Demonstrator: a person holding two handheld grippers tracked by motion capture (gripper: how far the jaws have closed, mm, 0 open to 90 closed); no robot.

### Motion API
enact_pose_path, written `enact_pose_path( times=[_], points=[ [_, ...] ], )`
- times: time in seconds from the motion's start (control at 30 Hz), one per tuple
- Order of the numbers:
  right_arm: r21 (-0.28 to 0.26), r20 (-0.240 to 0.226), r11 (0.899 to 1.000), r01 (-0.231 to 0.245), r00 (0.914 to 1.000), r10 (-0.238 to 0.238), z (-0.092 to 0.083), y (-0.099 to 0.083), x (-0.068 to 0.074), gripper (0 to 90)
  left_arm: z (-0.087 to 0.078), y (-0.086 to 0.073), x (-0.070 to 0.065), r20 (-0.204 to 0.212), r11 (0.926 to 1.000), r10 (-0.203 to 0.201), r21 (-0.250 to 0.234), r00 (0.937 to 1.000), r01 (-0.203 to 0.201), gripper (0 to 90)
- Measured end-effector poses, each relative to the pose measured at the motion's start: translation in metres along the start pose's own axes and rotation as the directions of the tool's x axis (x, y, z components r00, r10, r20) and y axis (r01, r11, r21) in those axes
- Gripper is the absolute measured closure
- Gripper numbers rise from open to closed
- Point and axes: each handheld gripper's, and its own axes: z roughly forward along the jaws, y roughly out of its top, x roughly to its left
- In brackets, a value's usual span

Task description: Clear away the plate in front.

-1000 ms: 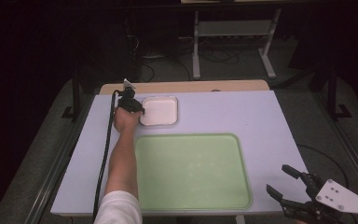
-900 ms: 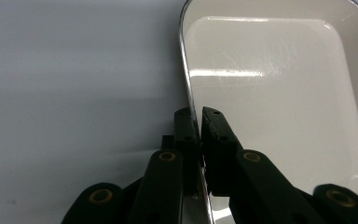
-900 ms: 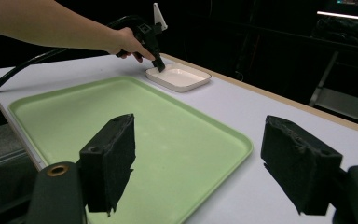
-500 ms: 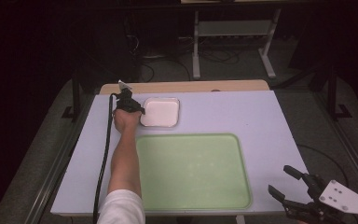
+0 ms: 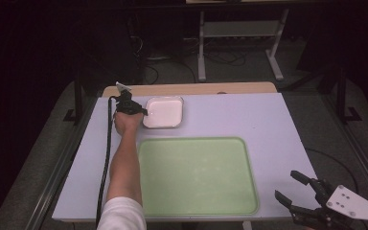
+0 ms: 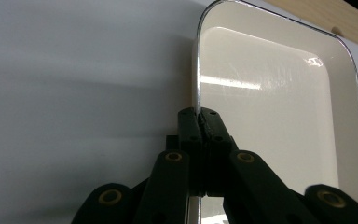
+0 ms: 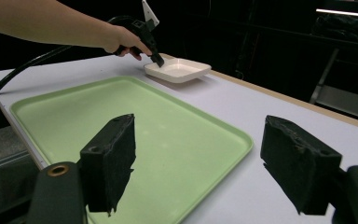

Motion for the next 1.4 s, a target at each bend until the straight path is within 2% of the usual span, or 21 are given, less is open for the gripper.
enact_pose_path(
  times=[0.1, 0.17, 0.27, 0.57, 0.7, 0.9, 1.4],
  points=[
    [0.004, -0.001, 1.000, -0.002, 1.0000, 0.002, 0.001, 0.000, 0.000, 24.7, -0.006, 0.001, -0.001, 0.016, 0.9999, 0.002, -0.012, 0.9999, -0.002, 88.4],
    [-0.001, -0.005, 1.000, -0.006, 1.0000, 0.006, 0.001, -0.001, 0.000, 23.6, -0.012, 0.001, -0.002, 0.058, 0.9997, 0.002, -0.025, 0.9983, -0.001, 88.5],
    [-0.001, -0.001, 1.000, -0.012, 0.9999, 0.012, 0.001, -0.001, 0.000, 21.9, -0.017, 0.001, -0.005, 0.076, 0.9994, 0.012, -0.034, 0.9970, -0.009, 88.5],
    [-0.018, 0.014, 1.000, -0.024, 0.9996, 0.025, 0.000, -0.001, -0.001, 17.0, -0.036, -0.002, -0.015, 0.086, 0.9977, 0.062, -0.032, 0.9944, -0.059, 88.5],
    [-0.021, 0.017, 0.999, -0.030, 0.9994, 0.030, 0.000, -0.001, -0.001, 15.1, -0.044, -0.003, -0.017, 0.092, 0.9971, 0.063, -0.048, 0.9937, -0.059, 88.5],
    [-0.025, 0.035, 0.999, -0.030, 0.9989, 0.031, -0.001, -0.001, -0.001, 13.5, -0.058, -0.009, -0.017, 0.127, 0.9964, 0.040, -0.080, 0.9912, -0.030, 88.5],
    [-0.030, 0.052, 0.999, -0.013, 0.9986, 0.015, -0.001, 0.000, 0.001, 13.5, -0.072, -0.031, -0.023, 0.121, 0.9952, 0.068, -0.078, 0.9903, -0.059, 88.5]
  ],
)
